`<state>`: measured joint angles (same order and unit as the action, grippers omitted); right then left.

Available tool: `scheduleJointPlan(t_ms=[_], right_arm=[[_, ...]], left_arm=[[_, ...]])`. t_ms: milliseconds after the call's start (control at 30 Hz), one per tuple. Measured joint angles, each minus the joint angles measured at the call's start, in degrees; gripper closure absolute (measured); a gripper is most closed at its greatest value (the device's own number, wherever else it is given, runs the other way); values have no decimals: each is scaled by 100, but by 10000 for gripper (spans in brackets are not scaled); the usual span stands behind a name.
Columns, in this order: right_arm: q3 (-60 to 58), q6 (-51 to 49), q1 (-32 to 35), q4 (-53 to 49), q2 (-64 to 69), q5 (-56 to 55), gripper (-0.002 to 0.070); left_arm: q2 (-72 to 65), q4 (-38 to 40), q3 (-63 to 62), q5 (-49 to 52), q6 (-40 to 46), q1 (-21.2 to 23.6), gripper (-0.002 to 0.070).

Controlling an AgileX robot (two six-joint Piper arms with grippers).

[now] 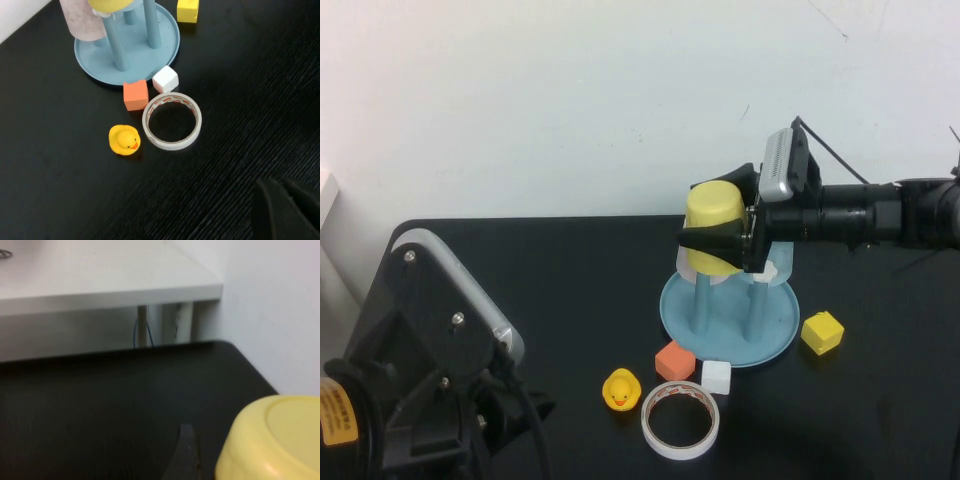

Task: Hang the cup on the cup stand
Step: Place the cup on the cup holder

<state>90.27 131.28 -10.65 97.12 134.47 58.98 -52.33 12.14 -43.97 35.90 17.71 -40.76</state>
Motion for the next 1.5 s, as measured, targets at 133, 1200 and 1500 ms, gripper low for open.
scheduleJointPlan(t_ms=[133, 1200, 1500], right_arm=[[13, -14, 0, 0, 124, -25, 93], [297, -634, -360, 11, 180, -1273, 0], [297, -642, -341, 11, 180, -472, 371]], left_arm=[[0, -16, 0, 4, 0, 0, 675], [0, -189, 0, 202, 31, 0, 675], [222, -283, 0, 242, -72, 0, 675]])
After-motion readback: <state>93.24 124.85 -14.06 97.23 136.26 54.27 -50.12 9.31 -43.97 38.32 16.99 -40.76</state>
